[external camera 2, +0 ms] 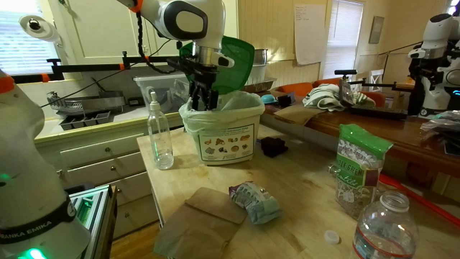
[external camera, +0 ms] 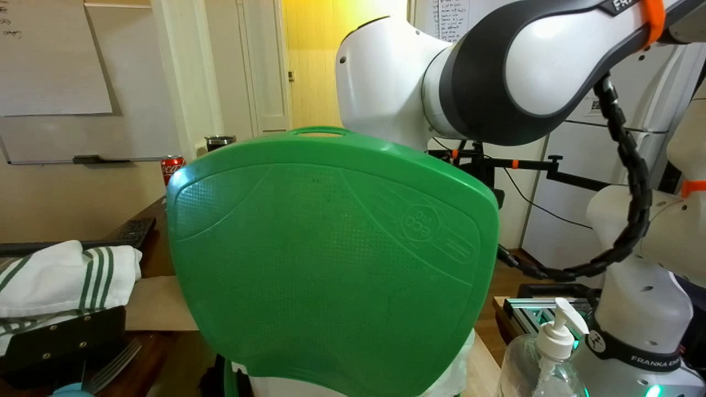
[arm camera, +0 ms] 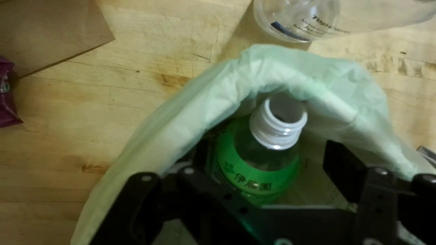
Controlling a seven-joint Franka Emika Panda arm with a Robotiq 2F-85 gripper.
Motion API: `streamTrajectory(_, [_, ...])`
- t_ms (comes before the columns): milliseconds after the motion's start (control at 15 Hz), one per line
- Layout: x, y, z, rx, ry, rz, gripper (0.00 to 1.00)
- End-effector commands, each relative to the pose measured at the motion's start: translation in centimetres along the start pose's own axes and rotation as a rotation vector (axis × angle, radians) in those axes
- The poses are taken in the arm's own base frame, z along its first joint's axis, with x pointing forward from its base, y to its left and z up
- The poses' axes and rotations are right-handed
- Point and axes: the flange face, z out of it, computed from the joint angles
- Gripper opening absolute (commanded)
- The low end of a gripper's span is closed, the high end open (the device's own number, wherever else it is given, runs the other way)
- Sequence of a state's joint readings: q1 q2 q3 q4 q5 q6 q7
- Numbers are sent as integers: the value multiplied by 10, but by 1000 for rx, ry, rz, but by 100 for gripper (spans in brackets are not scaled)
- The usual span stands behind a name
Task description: Take a bottle out of the bin
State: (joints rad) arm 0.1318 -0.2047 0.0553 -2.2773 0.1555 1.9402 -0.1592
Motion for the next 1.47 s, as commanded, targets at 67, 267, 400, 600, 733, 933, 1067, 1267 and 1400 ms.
streamTrajectory(67, [-1, -3, 4, 2, -74, -10, 100])
streamTrajectory(267, [-2, -4, 7, -1, -92, -13, 100])
streamTrajectory(400, [-1, -4, 10, -8, -96, -12, 100])
streamTrajectory(600, [1, -4, 16, -26, -103, -16, 100])
streamTrajectory(733, [2, -4, 20, -34, -107, -17, 100])
streamTrajectory(933, [3, -4, 22, -40, -112, -20, 92])
streamTrajectory(1067, [4, -5, 22, -40, -113, -23, 68])
streamTrajectory(1267, [4, -5, 22, -39, -115, -24, 44])
streamTrajectory(1400, [5, -2, 23, -40, -120, -21, 34])
